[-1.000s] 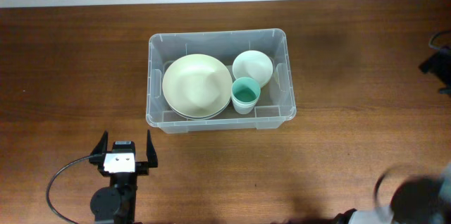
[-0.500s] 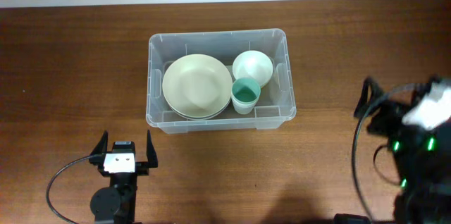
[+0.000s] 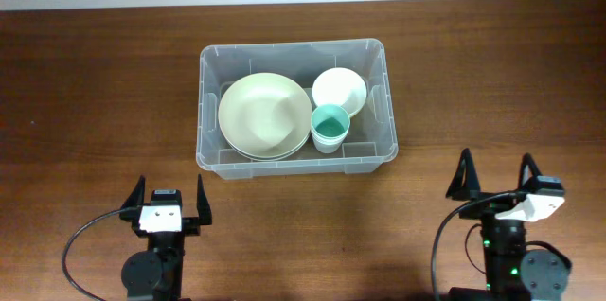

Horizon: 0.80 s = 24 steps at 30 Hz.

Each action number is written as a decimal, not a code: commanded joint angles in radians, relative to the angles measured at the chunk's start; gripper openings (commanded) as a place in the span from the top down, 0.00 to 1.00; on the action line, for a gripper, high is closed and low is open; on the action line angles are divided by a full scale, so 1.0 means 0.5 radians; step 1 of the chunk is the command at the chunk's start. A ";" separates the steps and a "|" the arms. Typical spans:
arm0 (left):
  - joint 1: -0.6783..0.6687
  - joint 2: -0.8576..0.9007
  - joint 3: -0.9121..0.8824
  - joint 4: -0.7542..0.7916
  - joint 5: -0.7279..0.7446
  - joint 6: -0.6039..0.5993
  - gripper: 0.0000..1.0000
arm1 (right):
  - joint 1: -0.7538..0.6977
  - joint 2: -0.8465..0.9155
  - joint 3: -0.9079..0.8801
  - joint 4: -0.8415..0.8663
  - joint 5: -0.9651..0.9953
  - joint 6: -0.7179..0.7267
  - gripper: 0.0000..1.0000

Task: Pack container

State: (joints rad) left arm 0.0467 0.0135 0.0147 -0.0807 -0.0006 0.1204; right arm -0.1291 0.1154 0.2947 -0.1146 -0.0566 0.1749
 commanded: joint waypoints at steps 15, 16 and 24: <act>0.009 -0.017 -0.011 -0.005 -0.005 0.033 0.01 | 0.157 -0.224 -0.491 0.291 -0.142 -0.028 0.01; 0.009 -0.017 -0.011 -0.005 -0.006 0.033 0.01 | 0.159 -0.224 -0.514 0.291 -0.142 -0.028 0.01; 0.009 -0.017 -0.011 -0.005 -0.005 0.033 0.01 | 0.159 -0.224 -0.578 0.123 -0.150 -0.027 0.01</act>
State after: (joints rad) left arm 0.0467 0.0128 0.0147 -0.0811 -0.0002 0.1204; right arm -0.0608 0.0154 0.0124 -0.0395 -0.1226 0.1719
